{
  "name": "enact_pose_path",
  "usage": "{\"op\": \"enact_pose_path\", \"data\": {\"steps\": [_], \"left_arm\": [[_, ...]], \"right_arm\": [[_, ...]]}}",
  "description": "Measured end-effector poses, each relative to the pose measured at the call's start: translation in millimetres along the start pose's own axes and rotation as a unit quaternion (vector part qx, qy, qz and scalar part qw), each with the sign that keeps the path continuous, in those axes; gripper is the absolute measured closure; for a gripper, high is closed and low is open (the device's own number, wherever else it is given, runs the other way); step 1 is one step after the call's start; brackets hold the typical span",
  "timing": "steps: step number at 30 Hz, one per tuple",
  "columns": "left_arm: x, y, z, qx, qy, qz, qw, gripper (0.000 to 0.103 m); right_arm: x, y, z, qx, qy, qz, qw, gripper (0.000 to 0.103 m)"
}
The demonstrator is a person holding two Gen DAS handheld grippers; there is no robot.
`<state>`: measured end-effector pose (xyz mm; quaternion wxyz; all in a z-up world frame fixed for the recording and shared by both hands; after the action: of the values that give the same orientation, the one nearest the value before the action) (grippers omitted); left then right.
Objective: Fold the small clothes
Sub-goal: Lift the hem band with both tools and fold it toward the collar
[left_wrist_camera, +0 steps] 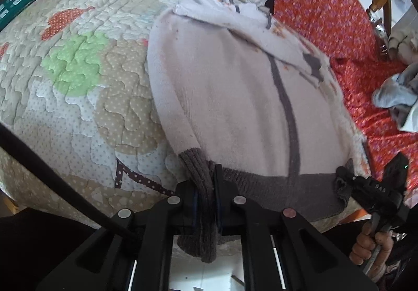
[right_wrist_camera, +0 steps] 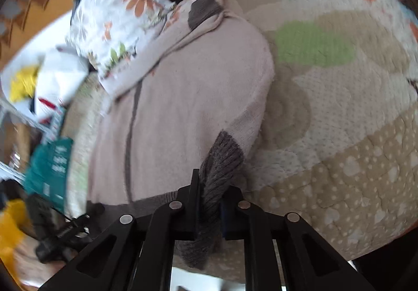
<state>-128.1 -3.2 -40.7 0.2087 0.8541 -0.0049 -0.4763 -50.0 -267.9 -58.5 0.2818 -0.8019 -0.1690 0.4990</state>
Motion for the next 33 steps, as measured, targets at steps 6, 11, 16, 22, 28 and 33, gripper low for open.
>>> {"op": "enact_pose_path", "data": {"steps": [6,11,16,22,28,33], "left_arm": [[-45.5,-0.8,22.9,-0.025,0.033,0.035,0.9985,0.095],[-57.8,2.1,48.7,-0.048,0.026,0.059,0.9967,0.095],[-63.1,-0.8,63.8,-0.049,0.019,0.054,0.9971,0.095],[-67.1,-4.2,15.9,-0.050,0.045,0.053,0.9963,0.095],[-49.8,0.8,-91.4,-0.040,0.092,0.012,0.9949,0.095],[-1.1,-4.5,-173.9,-0.061,0.098,-0.022,0.9931,0.095]], "right_arm": [[-25.1,15.6,9.6,0.017,-0.012,-0.066,0.998,0.092],[-36.2,16.1,35.7,0.003,-0.035,-0.084,0.996,0.092],[-38.5,25.2,57.5,-0.002,-0.060,-0.079,0.995,0.092],[-56.1,-2.7,29.5,-0.028,-0.033,-0.097,0.994,0.092],[-54.7,-76.6,-47.5,-0.078,0.027,-0.100,0.992,0.092],[-7.3,-108.8,-118.9,-0.062,0.040,-0.089,0.993,0.092]]}}
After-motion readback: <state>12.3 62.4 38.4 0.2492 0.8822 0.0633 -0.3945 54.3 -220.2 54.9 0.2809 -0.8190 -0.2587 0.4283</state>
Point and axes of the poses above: each gripper's, at about its wrist camera, not at the fingertips, and x roughly the way its jaws point, y to its right, z to its underside, the point moved 1 cm from there along x, roughly the way its jaws point, and after that the axes turned 7 degrees about x, right-handed, at the moved point
